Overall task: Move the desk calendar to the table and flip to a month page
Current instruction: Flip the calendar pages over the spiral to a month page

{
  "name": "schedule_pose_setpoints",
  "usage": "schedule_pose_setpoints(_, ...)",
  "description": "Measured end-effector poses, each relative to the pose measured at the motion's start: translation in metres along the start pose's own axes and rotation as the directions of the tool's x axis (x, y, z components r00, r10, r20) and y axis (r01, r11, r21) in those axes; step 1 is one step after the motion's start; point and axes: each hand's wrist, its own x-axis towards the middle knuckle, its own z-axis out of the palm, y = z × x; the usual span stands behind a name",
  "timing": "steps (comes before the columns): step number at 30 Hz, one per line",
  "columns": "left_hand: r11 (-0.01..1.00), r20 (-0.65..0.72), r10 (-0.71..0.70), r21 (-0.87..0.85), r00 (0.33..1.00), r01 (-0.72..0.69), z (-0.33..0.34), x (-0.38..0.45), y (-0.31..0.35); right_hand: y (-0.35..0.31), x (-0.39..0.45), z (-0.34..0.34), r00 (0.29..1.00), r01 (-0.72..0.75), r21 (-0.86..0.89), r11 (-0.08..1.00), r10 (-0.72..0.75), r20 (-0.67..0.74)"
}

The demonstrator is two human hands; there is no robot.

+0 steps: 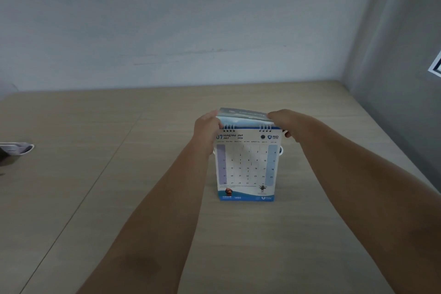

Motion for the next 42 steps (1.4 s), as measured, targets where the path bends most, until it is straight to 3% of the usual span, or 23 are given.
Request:
schedule_pose_setpoints(9,0.982,-0.059,0.148,-0.114,0.987,-0.153,-0.010,0.005,0.021,0.001,0.003,-0.012,0.979,0.099,0.452,0.886,-0.006,-0.204)
schedule_pose_setpoints(15,0.951,0.085,0.307,-0.075,0.948,-0.301,-0.024,-0.025,0.023,0.018,-0.004,-0.018,0.995,0.088,0.646,0.758,-0.032,-0.097)
schedule_pose_setpoints(19,0.948,0.221,0.316,-0.044,0.923,-0.314,-0.046,-0.035,-0.005,0.033,-0.005,-0.020,0.992,0.123,0.658,0.743,-0.119,-0.051)
schedule_pose_setpoints(22,0.981,0.120,0.163,-0.129,0.979,-0.147,-0.055,-0.029,-0.026,0.037,-0.004,-0.016,0.993,0.106,0.658,0.745,-0.119,-0.025)
schedule_pose_setpoints(24,0.990,0.123,0.074,-0.129,0.990,-0.058,-0.054,-0.029,-0.033,0.036,-0.004,-0.013,0.996,0.087,0.638,0.765,-0.082,-0.038)
schedule_pose_setpoints(26,0.994,0.141,0.072,-0.096,0.987,-0.058,-0.050,-0.029,-0.038,0.034,-0.002,-0.009,0.995,0.095,0.634,0.767,-0.069,-0.065)
schedule_pose_setpoints(30,0.996,0.046,0.075,-0.055,0.996,-0.072,-0.042,-0.024,-0.043,0.031,0.003,-0.003,0.990,0.096,0.591,0.801,-0.017,-0.138)
schedule_pose_setpoints(36,0.995,0.078,-0.006,0.098,0.997,-0.002,-0.038,-0.021,-0.054,0.034,0.013,0.004,0.969,0.161,0.494,0.854,-0.043,-0.241)
schedule_pose_setpoints(39,0.992,0.053,0.002,0.127,0.999,-0.008,-0.035,-0.020,-0.056,0.036,0.014,0.011,0.976,0.146,0.423,0.894,-0.061,-0.208)
schedule_pose_setpoints(42,0.993,0.035,-0.011,0.121,0.999,0.007,-0.032,-0.020,-0.055,0.041,0.012,0.020,0.994,0.061,0.466,0.883,-0.011,-0.110)
